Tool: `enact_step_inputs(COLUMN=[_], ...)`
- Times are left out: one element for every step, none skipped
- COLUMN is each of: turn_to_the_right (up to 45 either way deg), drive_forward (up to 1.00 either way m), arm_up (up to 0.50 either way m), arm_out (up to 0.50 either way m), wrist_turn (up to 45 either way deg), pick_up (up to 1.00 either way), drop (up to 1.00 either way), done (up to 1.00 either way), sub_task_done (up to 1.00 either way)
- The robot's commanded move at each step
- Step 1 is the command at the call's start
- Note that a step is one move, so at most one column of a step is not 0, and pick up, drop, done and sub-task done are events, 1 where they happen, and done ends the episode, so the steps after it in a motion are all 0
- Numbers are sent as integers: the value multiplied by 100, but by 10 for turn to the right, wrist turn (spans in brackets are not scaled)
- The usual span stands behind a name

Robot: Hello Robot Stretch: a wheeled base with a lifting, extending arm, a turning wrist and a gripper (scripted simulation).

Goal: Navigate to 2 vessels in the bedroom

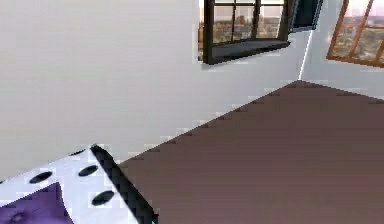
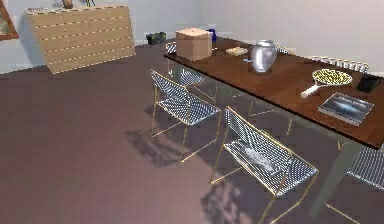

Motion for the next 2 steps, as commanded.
enact_step_inputs(turn_to_the_right=[450,210], drive_forward=[0,0], arm_up=[0,0], arm_out=[0,0], wrist_turn=[0,0], pick_up=[0,0], drop=[0,0], done=[0,0], sub_task_done=[0,0])
